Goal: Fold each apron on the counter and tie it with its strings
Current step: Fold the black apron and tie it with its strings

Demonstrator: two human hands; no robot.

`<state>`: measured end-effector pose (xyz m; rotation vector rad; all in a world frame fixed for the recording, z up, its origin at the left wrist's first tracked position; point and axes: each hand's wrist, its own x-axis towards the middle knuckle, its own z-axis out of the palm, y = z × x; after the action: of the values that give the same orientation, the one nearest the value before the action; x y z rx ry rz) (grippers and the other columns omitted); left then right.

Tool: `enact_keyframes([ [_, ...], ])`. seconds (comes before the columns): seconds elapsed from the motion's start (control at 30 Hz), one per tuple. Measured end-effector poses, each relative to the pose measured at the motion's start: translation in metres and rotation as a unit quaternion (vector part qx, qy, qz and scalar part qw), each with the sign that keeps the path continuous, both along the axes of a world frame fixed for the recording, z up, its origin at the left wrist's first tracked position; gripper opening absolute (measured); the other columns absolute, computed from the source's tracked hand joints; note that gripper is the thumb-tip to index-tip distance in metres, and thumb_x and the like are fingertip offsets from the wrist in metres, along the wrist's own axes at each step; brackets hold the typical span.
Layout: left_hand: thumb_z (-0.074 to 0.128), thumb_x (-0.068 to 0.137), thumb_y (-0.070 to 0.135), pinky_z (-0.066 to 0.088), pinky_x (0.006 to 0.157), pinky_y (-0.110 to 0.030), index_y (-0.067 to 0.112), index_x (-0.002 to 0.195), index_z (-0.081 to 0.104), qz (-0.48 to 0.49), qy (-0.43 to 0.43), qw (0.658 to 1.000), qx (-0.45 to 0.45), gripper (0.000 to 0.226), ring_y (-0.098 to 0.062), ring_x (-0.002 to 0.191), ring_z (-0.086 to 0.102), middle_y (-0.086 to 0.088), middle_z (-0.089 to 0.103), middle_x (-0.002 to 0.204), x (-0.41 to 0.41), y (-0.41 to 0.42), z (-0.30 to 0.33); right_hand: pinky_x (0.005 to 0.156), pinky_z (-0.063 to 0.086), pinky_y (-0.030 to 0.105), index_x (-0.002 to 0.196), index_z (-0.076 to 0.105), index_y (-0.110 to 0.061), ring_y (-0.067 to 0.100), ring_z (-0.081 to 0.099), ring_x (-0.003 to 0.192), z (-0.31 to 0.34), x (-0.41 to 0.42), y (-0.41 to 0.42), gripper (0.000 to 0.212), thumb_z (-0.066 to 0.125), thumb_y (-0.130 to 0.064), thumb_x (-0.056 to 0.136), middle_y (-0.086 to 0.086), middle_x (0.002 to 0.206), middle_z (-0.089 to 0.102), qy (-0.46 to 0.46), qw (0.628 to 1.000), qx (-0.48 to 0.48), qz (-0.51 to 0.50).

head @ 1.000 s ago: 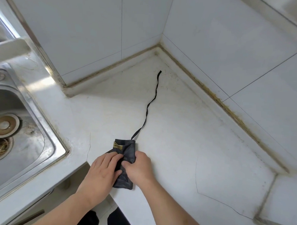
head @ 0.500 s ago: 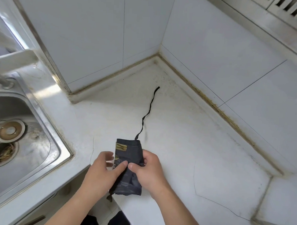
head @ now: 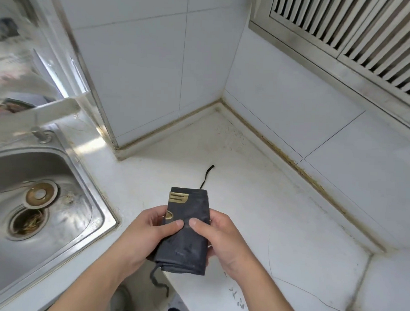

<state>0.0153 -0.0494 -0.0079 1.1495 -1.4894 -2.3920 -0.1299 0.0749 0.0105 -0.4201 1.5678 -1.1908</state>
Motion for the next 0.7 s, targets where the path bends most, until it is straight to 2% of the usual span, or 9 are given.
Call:
enact_keyframes([
  [0.07,0.068,0.098,0.011,0.057,0.098,-0.054,0.016,0.115,0.077,-0.005,0.012,1.000,-0.028,0.020,-0.041,0.104,0.074,-0.018,0.077,0.114,0.004,-0.003,0.013,0.044,0.042,0.027,0.116,0.074,-0.025,0.034,0.071,0.074,0.007,0.004,-0.001,0.021,0.064,-0.017,0.100,0.012,0.099,0.078,0.017,1.000,0.003,-0.005],
  [0.13,0.068,0.098,0.013,0.056,0.101,-0.055,0.018,0.118,0.075,-0.011,0.018,0.999,-0.026,0.022,-0.041,0.106,0.074,-0.018,0.076,0.116,0.007,-0.004,0.024,0.041,0.035,0.024,0.113,0.076,-0.023,0.033,0.063,0.068,0.013,0.007,-0.003,0.023,0.066,-0.019,0.093,0.019,0.097,0.077,0.017,1.000,-0.011,-0.019],
  [0.23,0.066,0.099,0.014,0.054,0.104,-0.052,0.020,0.122,0.074,-0.034,0.013,0.999,-0.011,0.024,-0.037,0.110,0.073,-0.014,0.076,0.118,0.015,-0.006,0.040,0.048,0.038,0.028,0.111,0.077,-0.019,0.039,0.064,0.074,0.025,0.013,-0.009,0.025,0.066,-0.021,0.089,0.026,0.102,0.075,0.001,0.999,-0.032,-0.012],
  [0.33,0.066,0.100,0.009,0.055,0.102,-0.053,0.016,0.120,0.073,-0.040,0.023,0.998,-0.036,0.023,-0.037,0.108,0.074,-0.016,0.077,0.117,0.022,-0.012,0.049,0.039,0.042,0.028,0.117,0.074,-0.017,0.042,0.063,0.069,0.033,0.017,-0.009,0.020,0.065,-0.022,0.099,0.030,0.101,0.073,-0.007,0.999,-0.039,0.032],
  [0.43,0.065,0.099,0.008,0.058,0.096,-0.049,0.019,0.116,0.074,-0.017,0.053,0.997,-0.054,0.022,-0.039,0.107,0.073,-0.018,0.076,0.116,0.028,-0.017,0.062,0.040,0.048,0.030,0.125,0.069,-0.019,0.042,0.064,0.067,0.043,0.022,-0.008,0.023,0.059,-0.018,0.105,0.028,0.100,0.075,-0.023,0.996,-0.063,0.058],
  [0.53,0.064,0.099,0.006,0.060,0.087,-0.043,0.015,0.123,0.071,0.002,0.110,0.994,-0.023,0.027,-0.044,0.109,0.071,-0.022,0.073,0.121,0.032,-0.021,0.072,0.041,0.046,0.028,0.126,0.071,-0.016,0.036,0.060,0.063,0.054,0.025,-0.010,0.029,0.063,-0.014,0.097,0.030,0.096,0.072,-0.055,0.991,-0.117,0.034],
  [0.63,0.069,0.097,0.005,0.053,0.099,-0.057,0.011,0.134,0.063,0.013,0.172,0.985,0.031,0.038,-0.053,0.116,0.064,-0.029,0.066,0.131,0.038,-0.026,0.078,0.040,0.040,0.026,0.125,0.073,-0.013,0.029,0.052,0.056,0.062,0.030,-0.014,0.037,0.064,-0.014,0.089,0.030,0.092,0.062,-0.080,0.983,-0.164,-0.008],
  [0.7,0.070,0.091,0.008,0.044,0.101,-0.060,0.008,0.135,0.062,0.019,0.199,0.978,0.055,0.045,-0.052,0.113,0.063,-0.033,0.062,0.133,0.041,-0.031,0.082,0.039,0.037,0.024,0.123,0.074,-0.008,0.026,0.049,0.050,0.069,0.033,-0.019,0.039,0.064,-0.011,0.085,0.026,0.088,0.057,-0.097,0.976,-0.191,-0.029],
])
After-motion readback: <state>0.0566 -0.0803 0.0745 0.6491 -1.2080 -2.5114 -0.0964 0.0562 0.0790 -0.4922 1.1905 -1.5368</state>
